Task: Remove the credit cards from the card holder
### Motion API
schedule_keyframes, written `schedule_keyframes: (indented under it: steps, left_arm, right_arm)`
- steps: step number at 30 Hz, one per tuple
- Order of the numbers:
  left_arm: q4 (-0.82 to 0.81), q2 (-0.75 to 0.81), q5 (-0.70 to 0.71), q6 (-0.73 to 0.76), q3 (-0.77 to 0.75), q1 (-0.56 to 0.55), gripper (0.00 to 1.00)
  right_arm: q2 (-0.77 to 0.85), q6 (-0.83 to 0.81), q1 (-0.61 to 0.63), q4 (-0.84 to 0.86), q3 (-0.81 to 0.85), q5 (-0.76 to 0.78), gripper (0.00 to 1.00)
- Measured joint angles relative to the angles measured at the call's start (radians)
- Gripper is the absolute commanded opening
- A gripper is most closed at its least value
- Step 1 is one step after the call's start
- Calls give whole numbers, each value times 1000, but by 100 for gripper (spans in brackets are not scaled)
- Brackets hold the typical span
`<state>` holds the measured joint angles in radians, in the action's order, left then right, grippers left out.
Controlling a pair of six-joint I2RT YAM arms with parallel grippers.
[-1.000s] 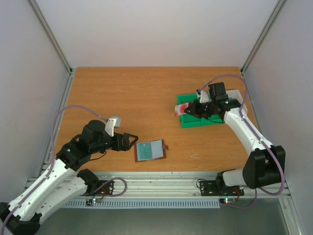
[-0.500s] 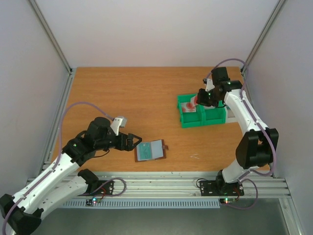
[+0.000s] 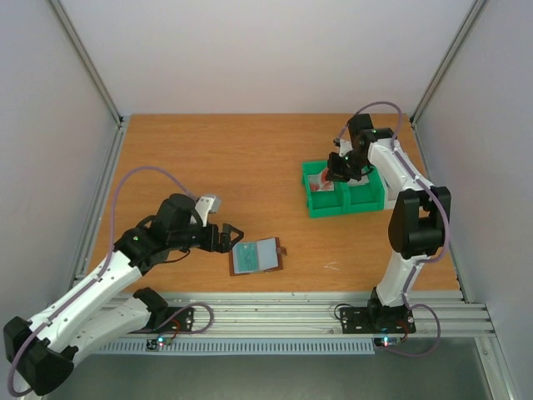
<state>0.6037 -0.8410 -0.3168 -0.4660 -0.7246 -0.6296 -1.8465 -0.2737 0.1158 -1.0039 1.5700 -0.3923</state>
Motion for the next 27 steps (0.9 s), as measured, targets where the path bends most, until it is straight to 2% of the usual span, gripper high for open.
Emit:
schedule_keyframes:
  steps: [12, 22, 27]
  left_arm:
    - [41, -10, 80, 8, -21, 0, 99]
    - [32, -21, 74, -12, -26, 0, 99]
    - [32, -35, 78, -13, -26, 0, 99]
  right_arm:
    - [-85, -31, 0, 0, 40, -58, 2]
    - [-181, -60, -1, 5, 116, -58, 5]
    - [-218, -69, -4, 0, 147, -13, 15]
